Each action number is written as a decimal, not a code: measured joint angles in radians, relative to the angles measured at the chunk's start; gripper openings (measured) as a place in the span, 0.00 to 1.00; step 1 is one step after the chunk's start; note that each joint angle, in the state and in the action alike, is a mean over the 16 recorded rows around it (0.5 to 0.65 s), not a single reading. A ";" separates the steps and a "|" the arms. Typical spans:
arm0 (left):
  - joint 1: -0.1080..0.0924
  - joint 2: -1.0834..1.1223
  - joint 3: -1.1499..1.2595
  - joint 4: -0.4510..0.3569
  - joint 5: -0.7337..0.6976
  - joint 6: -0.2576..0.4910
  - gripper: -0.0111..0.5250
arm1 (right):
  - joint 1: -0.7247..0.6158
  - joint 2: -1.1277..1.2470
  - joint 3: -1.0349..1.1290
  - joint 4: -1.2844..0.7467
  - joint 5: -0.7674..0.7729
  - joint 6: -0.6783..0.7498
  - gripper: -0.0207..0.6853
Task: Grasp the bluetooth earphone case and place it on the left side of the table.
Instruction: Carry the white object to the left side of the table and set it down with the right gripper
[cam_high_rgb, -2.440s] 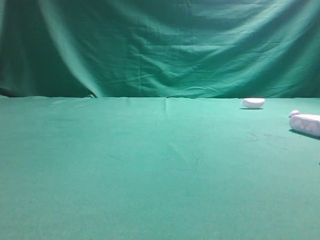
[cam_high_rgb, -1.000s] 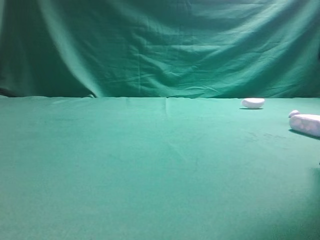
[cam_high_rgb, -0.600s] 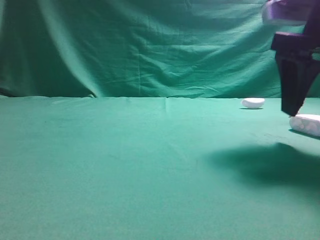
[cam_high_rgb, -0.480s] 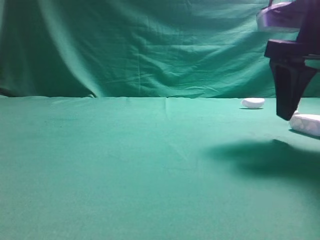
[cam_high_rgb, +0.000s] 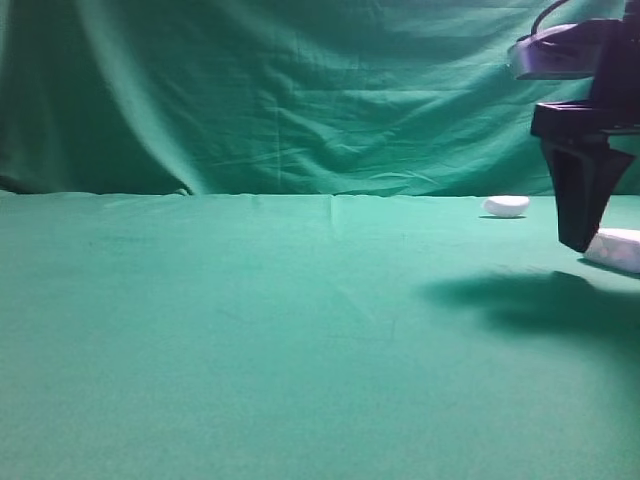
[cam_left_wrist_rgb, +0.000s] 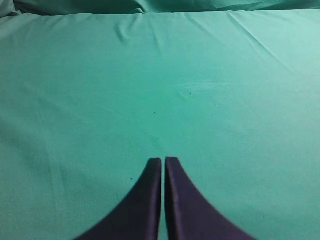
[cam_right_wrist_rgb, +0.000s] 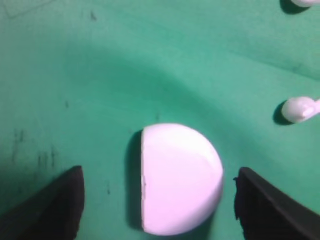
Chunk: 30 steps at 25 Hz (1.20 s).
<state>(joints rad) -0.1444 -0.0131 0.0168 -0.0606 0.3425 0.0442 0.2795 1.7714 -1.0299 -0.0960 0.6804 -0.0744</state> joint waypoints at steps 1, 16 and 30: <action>0.000 0.000 0.000 0.000 0.000 0.000 0.02 | 0.000 0.003 0.000 -0.002 0.000 0.002 0.82; 0.000 0.000 0.000 0.000 0.000 0.000 0.02 | 0.003 0.041 -0.055 -0.010 0.044 0.048 0.55; 0.000 0.000 0.000 0.000 0.000 0.000 0.02 | 0.193 0.091 -0.483 0.003 0.248 0.088 0.49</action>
<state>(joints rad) -0.1444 -0.0131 0.0168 -0.0606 0.3425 0.0442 0.4730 1.8623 -1.5132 -0.0931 0.9281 0.0137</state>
